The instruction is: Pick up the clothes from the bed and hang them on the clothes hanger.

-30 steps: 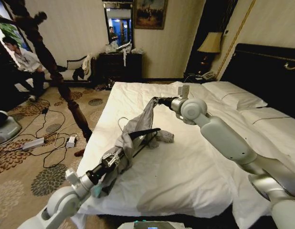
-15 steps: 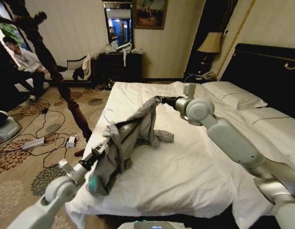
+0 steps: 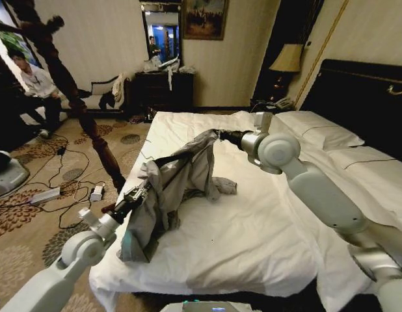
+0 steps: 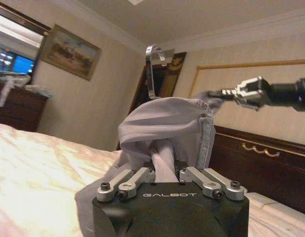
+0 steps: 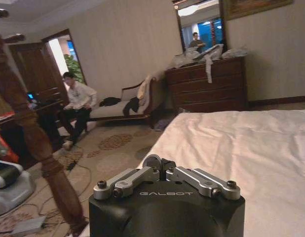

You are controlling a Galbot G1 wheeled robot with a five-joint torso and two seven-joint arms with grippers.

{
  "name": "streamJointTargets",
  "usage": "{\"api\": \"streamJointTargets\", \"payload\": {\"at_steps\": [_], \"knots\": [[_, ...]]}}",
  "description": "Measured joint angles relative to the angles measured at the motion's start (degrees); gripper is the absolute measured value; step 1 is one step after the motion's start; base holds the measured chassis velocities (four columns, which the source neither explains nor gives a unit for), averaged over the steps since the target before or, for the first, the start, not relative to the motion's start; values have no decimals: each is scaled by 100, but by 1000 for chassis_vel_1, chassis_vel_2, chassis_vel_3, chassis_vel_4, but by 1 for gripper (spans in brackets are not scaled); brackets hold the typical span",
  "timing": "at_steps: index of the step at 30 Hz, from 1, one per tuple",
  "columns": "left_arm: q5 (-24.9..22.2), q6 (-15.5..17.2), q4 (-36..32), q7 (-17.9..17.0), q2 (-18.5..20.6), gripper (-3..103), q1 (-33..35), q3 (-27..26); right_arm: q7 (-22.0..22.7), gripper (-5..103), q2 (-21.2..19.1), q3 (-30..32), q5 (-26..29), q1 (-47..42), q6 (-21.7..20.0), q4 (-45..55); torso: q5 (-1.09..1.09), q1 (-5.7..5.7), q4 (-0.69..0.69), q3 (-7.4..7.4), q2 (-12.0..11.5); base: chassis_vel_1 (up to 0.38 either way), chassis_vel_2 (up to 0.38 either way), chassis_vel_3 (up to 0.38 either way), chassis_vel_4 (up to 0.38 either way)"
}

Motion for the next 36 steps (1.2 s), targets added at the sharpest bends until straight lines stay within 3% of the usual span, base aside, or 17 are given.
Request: {"api": "streamJointTargets", "payload": {"at_steps": [2,13,18,29,36], "knots": [[22,31,-57,-32,86,16,-269,352,44,0,50,-87,54,95,-4,-12,1,0,0,0,0,0,0,0,0],[-122,63,-65,-53,361,16,-818,864,38,0,-96,-95,8,-115,-15,234,2,-1,-1,0,0,0,0,0,0],[-290,130,63,-177,468,16,-1398,1321,-78,0,-141,-92,-2,-188,23,436,1,-1,0,0,0,0,0,0,0],[-622,225,491,-371,404,16,-2164,1637,33,0,-240,155,418,-365,78,1101,0,0,-1,0,0,0,0,0,0],[-785,286,584,-511,335,16,-2521,1692,39,0,-507,479,563,-745,77,1546,1,-1,-2,0,0,0,0,0,0]]}}
